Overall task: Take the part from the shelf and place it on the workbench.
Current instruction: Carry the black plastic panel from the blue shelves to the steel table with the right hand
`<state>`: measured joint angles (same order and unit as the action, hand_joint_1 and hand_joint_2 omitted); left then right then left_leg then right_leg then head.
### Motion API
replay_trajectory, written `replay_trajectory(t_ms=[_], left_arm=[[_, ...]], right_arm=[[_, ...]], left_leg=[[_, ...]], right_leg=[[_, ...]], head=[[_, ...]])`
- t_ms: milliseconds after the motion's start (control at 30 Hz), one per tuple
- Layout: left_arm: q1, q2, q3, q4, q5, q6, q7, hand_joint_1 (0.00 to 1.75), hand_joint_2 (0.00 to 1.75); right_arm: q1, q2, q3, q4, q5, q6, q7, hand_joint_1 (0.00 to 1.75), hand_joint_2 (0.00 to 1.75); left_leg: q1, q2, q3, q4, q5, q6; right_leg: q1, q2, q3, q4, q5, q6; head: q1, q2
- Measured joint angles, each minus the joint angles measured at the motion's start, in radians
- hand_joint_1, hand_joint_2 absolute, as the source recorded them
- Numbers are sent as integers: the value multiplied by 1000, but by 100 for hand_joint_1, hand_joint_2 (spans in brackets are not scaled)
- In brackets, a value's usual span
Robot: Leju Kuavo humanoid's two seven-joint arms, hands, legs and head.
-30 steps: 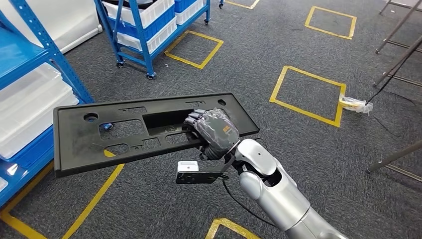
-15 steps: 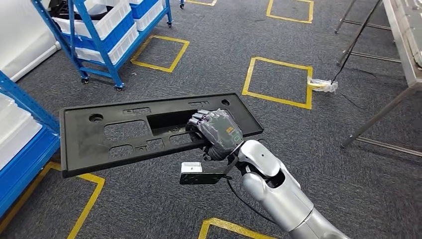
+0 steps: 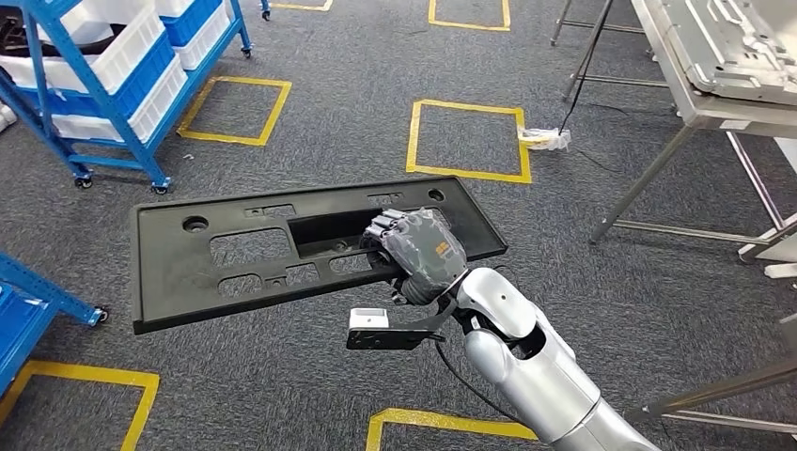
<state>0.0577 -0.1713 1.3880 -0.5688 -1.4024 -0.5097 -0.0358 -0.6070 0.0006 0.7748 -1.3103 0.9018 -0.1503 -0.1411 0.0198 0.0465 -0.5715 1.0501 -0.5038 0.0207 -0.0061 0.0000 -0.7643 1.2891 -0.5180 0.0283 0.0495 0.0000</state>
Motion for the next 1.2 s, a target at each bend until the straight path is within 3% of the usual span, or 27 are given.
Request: replay_trajectory(t_ms=[67, 133, 167, 233, 300, 367, 400, 433, 467, 533, 600, 667, 733, 800, 867, 933, 967, 1000, 1033, 1100, 1167, 1200], left_arm=[[-1, -1, 2, 0, -1, 0, -2, 0, 175], [-3, -3, 5, 0, -7, -1, -7, 0, 175], [-5, -4, 7, 0, -10, -2, -9, 0, 175], [-9, -5, 9, 0, -16, -5, -11, 0, 175], [-11, -5, 12, 0, -20, -6, -13, 0, 175], [-10, -6, 18, 0, -23, -8, -15, 0, 175], [-10, -6, 21, 0, -24, -9, -16, 0, 175], [-10, -6, 23, 0, -26, -10, -17, 0, 175], [-9, -6, 25, 0, -27, -10, -17, 0, 175], [-9, -6, 28, 0, -29, -10, -17, 0, 175], [-10, -6, 30, 0, -30, -10, -18, 0, 175], [-11, -7, 32, 0, -32, -11, -19, 0, 175], [-14, -7, 33, -1, -36, -13, -22, 0, 175], [-16, -7, 35, -2, -42, -15, -26, 0, 175], [-13, -6, 39, -3, -46, -16, -28, 0, 175], [-12, -6, 45, -3, -47, -16, -29, 0, 175], [-12, -6, 47, -3, -47, -16, -29, 0, 175], [-12, -6, 48, -3, -48, -16, -29, 0, 175], [-12, -6, 49, -3, -50, -16, -30, 0, 175], [-13, -7, 49, -3, -53, -16, -34, 0, 175], [-14, -7, 51, -3, -58, -15, -38, 0, 175], [-15, -7, 52, -3, -61, -15, -39, 0, 175]], right_arm=[[-2, -1, 0, -2, 0, 0, 1, 175, 175], [-5, -2, -1, -5, 0, 0, 2, 175, 175], [-6, -3, -1, -6, 0, 1, 3, 175, 175], [-7, -5, -3, -9, 2, 1, 4, 175, 175], [-8, -7, -4, -11, 3, 1, 5, 175, 175], [-11, -6, -4, -12, 3, 1, 6, 175, 175], [-11, -6, -4, -12, 3, 2, 6, 175, 175], [-9, -6, -4, -12, 3, 2, 7, 175, 175], [-8, -6, -4, -11, 3, 2, 8, 175, 175], [-7, -7, -4, -11, 3, 2, 9, 175, 175], [-8, -7, -4, -11, 3, 2, 10, 175, 175], [-9, -7, -4, -11, 3, 3, 11, 175, 175], [-9, -8, -5, -12, 3, 4, 12, 175, 175], [-11, -10, -5, -11, 3, 5, 12, 175, 175], [-13, -11, -5, -11, 3, 5, 13, 175, 175], [-11, -12, -5, -11, 3, 7, 13, 175, 175], [-10, -13, -5, -10, 3, 8, 13, 175, 175], [-9, -14, -5, -9, 3, 10, 13, 175, 175], [-8, -14, -5, -8, 3, 10, 13, 175, 175], [-10, -15, -5, -8, 3, 11, 13, 175, 175], [-12, -15, -5, -8, 3, 12, 13, 175, 175], [-12, -16, -5, -8, 3, 13, 13, 175, 175]], left_leg=[[-2, 22, 9, -1, -6, -3], [-4, 39, 16, -4, -12, -10], [-4, 48, 20, -7, -14, -14], [-5, 59, 28, -13, -17, -22], [-3, 24, 19, 19, -40, -29], [-1, -25, -33, 124, -91, -33], [0, -36, -69, 187, -114, -36], [0, -39, -99, 234, -123, -39], [1, -40, -115, 250, -114, -41], [5, -47, -92, 170, -43, -45], [9, -81, -45, 56, 9, -45], [7, -100, -27, 17, 12, -36], [4, -84, -25, 11, 16, -22], [6, -63, -20, 1, 22, -7], [4, -41, -16, -6, 24, 4], [2, -18, -16, -6, 22, 7], [1, -7, -15, -6, 20, 7], [1, 4, -13, -6, 18, 6], [1, 15, -10, -6, 16, 4], [-1, 35, -2, -6, 9, -2], [-4, 53, 7, -10, 3, -11], [-5, 62, 12, -13, 1, -16]], right_leg=[[11, -33, 74, -138, 60, -13], [26, -62, 119, -225, 79, -27], [32, -64, 122, -235, 75, -32], [30, -42, 128, -248, 80, -42], [22, -22, 142, -267, 88, -55], [19, -2, 150, -274, 90, -64], [19, 9, 150, -273, 89, -67], [19, 22, 151, -270, 88, -68], [19, 36, 151, -266, 85, -68], [15, 66, 150, -254, 77, -61], [11, 92, 145, -236, 67, -50], [10, 111, 137, -226, 64, -37], [8, 126, 132, -229, 67, -26], [9, 92, 120, -204, 50, -16], [8, 33, 73, -107, -1, -7], [3, 10, 13, 8, -45, -2], [1, 7, -2, 33, -46, -1], [0, 4, 4, 17, -27, -1], [1, -4, 28, -31, 4, -3], [9, -42, 97, -169, 60, -12], [21, -65, 132, -239, 75, -25], [25, -59, 133, -242, 73, -30]], head=[[0, 0], [0, 0], [0, 0], [0, 0], [-1, 0], [-2, 0], [-3, 0], [-3, 0], [-3, 0], [-3, 0], [-3, 0], [-3, 0], [-3, 0], [0, 0], [3, 0], [3, 0], [3, 0], [3, 0], [3, 0], [3, 0], [3, 0], [3, 0]])
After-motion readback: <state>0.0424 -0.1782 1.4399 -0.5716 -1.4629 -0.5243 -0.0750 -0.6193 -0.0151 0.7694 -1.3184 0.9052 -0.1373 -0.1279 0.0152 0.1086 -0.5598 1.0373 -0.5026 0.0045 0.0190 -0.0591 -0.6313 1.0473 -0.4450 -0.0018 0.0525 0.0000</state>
